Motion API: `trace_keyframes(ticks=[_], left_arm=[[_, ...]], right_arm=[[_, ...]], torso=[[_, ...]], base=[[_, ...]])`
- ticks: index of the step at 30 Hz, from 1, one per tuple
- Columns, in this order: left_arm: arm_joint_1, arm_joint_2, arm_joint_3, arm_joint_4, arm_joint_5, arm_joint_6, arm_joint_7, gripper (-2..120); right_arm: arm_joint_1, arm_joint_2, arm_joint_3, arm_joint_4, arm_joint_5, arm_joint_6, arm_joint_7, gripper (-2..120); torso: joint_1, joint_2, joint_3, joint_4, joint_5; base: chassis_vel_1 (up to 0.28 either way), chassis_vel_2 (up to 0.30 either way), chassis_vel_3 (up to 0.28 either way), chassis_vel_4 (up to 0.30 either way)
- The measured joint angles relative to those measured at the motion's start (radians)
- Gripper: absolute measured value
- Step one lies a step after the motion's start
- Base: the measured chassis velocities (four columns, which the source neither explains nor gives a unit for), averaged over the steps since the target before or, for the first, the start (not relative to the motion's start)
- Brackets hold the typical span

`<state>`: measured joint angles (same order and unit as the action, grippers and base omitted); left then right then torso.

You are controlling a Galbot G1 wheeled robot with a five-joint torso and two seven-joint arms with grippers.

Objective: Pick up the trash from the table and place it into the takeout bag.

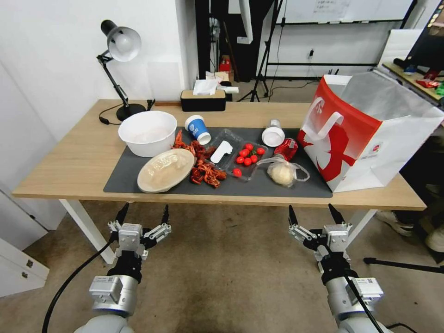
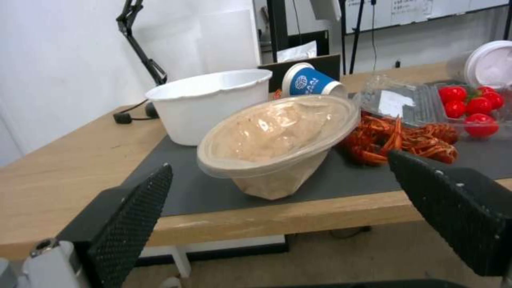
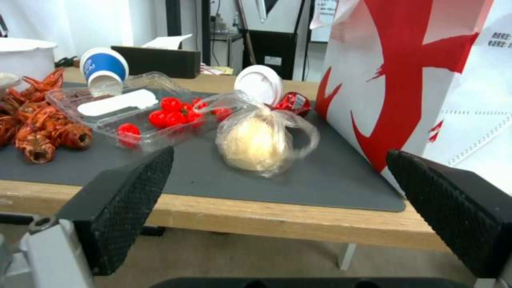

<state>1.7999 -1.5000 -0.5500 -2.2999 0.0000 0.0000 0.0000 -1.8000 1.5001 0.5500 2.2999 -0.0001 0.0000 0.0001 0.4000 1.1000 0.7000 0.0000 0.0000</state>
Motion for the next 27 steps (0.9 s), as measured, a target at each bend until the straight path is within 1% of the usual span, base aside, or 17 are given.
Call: trace_keyframes(ticks=[27], left_arm=[[0.0, 0.0, 0.0, 0.0, 0.0, 0.0, 0.0, 100]], right_arm=[[0.005, 0.0, -0.004, -0.004, 0.002, 0.0, 0.0, 100]], torso=[[0.0, 0.0, 0.0, -0.0001, -0.0001]], base=[[0.0, 0.0, 0.0, 0.0]])
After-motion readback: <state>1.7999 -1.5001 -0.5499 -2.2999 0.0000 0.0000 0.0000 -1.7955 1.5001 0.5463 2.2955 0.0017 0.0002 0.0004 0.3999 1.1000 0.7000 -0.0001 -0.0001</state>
